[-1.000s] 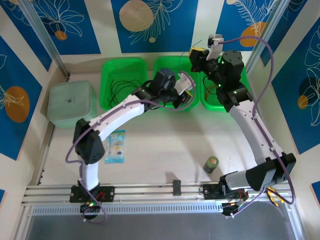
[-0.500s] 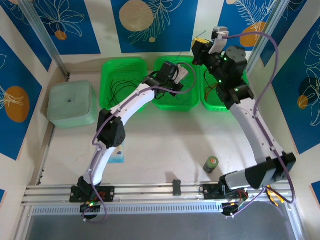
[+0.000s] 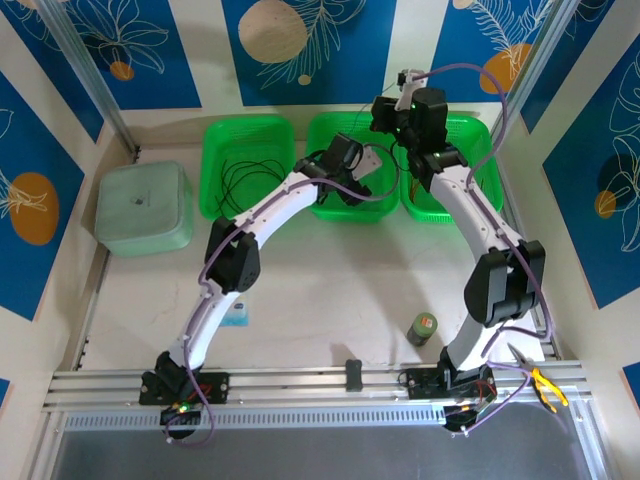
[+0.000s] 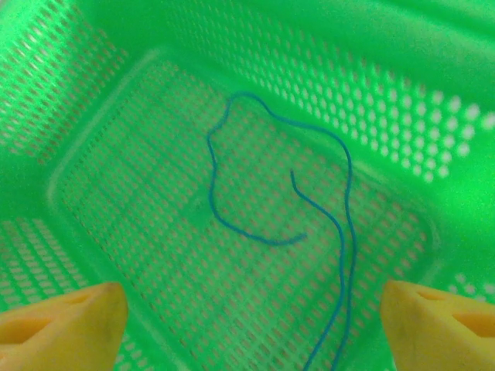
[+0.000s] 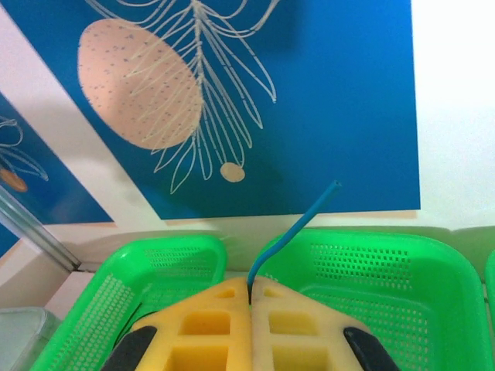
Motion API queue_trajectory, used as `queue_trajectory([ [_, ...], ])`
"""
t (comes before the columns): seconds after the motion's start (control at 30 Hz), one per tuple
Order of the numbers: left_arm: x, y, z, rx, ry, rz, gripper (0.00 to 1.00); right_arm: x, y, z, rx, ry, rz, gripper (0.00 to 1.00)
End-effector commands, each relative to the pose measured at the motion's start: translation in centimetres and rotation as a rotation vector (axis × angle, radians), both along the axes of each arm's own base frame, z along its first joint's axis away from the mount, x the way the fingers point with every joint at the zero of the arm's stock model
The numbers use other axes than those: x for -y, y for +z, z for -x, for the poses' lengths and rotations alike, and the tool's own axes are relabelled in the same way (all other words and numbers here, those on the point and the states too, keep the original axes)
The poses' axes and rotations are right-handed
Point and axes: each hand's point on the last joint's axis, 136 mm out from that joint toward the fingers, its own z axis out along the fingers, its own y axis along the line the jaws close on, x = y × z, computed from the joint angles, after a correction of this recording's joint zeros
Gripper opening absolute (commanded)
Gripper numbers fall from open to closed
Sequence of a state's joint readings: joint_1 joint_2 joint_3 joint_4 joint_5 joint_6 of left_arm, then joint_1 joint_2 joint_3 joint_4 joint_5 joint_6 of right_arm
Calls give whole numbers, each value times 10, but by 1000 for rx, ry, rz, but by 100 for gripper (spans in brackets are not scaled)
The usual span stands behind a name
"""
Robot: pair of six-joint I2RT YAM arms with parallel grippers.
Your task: Untangle the cables
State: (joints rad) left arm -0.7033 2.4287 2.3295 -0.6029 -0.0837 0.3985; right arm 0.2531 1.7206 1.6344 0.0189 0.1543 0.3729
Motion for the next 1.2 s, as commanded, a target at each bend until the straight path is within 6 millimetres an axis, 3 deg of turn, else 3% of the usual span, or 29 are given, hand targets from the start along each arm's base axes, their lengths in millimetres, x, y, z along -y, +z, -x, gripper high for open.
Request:
queue_trajectory([
  [0.0,-7,23,12,59,-59,-19,86,8,29,-8,46,-23,-58,0],
  [0.23,-12,68,38,130,-108,106,90,22,27,-25,20,-49,-101,0],
  [0.4,-18,94,44,160,-99,141,90,27,20,-35,-9,-51,-103,0],
  [0.53,-23,132,44,200,-68,191,90,27,3,-40,-51,-53,-80,0],
  [0.73,-60,170,54,207,51,286,89,31,-61,-47,-239,-104,37,0],
  [1.0,-130,189,93,127,196,416,90,27,-143,-42,-484,-195,126,0],
  [1.17,-169,182,122,90,270,449,90,13,-184,-36,-598,-187,153,1],
])
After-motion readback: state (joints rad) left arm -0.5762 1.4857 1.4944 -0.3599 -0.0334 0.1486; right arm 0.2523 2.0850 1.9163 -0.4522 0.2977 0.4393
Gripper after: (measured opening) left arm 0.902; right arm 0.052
